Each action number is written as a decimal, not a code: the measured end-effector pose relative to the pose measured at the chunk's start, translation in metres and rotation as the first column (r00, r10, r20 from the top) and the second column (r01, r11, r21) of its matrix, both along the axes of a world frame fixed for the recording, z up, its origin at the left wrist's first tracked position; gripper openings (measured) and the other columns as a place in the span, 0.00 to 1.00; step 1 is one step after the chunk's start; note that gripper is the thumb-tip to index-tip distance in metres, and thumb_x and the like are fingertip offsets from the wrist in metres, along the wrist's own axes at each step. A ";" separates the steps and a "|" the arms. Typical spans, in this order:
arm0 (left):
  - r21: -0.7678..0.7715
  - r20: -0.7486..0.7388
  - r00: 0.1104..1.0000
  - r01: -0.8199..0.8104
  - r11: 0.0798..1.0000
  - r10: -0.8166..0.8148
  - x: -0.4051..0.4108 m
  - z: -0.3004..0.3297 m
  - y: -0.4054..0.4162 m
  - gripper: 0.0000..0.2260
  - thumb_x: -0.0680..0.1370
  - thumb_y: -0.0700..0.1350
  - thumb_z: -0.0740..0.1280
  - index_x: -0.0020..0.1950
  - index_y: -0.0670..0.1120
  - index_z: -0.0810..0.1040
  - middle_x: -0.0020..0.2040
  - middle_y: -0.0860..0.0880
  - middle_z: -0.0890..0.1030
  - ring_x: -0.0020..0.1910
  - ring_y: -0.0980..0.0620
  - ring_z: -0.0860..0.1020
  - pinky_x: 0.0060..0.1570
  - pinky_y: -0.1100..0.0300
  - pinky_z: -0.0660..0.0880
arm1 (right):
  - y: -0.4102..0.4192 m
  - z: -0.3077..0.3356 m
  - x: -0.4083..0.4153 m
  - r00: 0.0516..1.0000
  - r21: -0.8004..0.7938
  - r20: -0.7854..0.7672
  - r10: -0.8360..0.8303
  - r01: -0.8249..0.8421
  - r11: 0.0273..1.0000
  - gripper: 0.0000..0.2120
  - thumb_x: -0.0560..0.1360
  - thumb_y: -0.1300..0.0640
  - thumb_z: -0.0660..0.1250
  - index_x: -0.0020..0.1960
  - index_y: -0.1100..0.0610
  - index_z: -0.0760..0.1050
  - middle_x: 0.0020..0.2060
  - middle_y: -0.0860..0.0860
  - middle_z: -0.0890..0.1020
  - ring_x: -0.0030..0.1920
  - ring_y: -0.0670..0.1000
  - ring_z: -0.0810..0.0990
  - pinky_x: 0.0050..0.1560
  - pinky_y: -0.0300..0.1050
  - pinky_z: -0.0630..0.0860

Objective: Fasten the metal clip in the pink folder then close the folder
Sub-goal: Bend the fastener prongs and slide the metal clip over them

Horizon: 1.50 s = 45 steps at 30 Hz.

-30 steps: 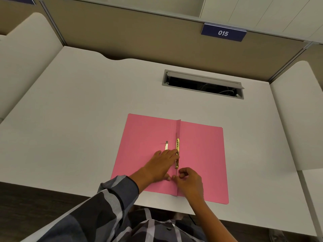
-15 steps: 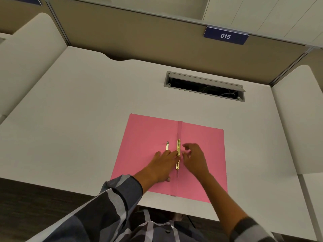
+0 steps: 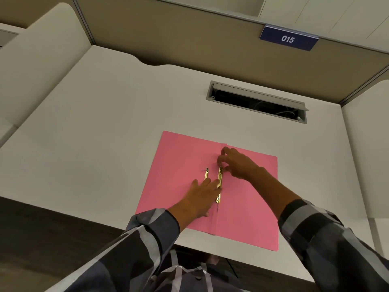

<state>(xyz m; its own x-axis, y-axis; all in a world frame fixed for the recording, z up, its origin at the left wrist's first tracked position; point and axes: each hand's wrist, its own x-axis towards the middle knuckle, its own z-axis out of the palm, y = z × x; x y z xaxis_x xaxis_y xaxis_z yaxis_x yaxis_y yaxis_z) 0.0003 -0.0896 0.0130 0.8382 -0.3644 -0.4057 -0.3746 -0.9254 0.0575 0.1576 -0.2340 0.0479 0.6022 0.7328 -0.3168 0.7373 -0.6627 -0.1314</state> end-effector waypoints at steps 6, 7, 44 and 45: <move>-0.026 -0.013 1.000 -0.020 0.999 0.020 -0.001 -0.001 0.002 0.48 0.71 0.53 0.82 0.83 0.47 0.58 0.82 0.46 0.59 0.78 0.41 0.64 0.71 0.35 0.70 | -0.009 -0.001 0.003 1.000 0.071 0.005 0.009 -0.010 0.997 0.10 0.78 0.59 0.74 0.59 0.57 0.85 0.65 0.56 0.78 0.61 0.56 0.79 0.55 0.54 0.83; -0.028 -0.015 1.000 -0.020 0.999 0.019 -0.001 -0.001 0.003 0.48 0.71 0.53 0.82 0.83 0.47 0.58 0.82 0.46 0.59 0.79 0.41 0.63 0.71 0.35 0.69 | -0.011 -0.001 0.002 1.000 0.082 0.016 0.009 -0.010 0.997 0.10 0.78 0.58 0.74 0.59 0.56 0.85 0.64 0.56 0.78 0.60 0.56 0.80 0.54 0.54 0.84; 0.022 -0.008 1.000 -0.020 1.000 0.020 -0.001 -0.001 -0.002 0.48 0.72 0.53 0.81 0.83 0.47 0.57 0.84 0.45 0.57 0.79 0.41 0.63 0.70 0.35 0.71 | 0.001 0.006 0.013 0.931 -0.144 0.128 0.341 -0.322 0.936 0.07 0.83 0.57 0.66 0.61 0.53 0.79 0.57 0.51 0.78 0.57 0.52 0.75 0.52 0.51 0.79; 0.023 -0.010 1.000 -0.020 1.000 0.021 -0.002 0.000 -0.002 0.48 0.72 0.53 0.81 0.83 0.47 0.57 0.84 0.45 0.57 0.80 0.41 0.63 0.70 0.35 0.71 | 0.001 0.005 0.013 0.931 -0.146 0.131 0.340 -0.321 0.936 0.08 0.83 0.58 0.66 0.61 0.53 0.79 0.57 0.51 0.78 0.57 0.52 0.75 0.53 0.51 0.79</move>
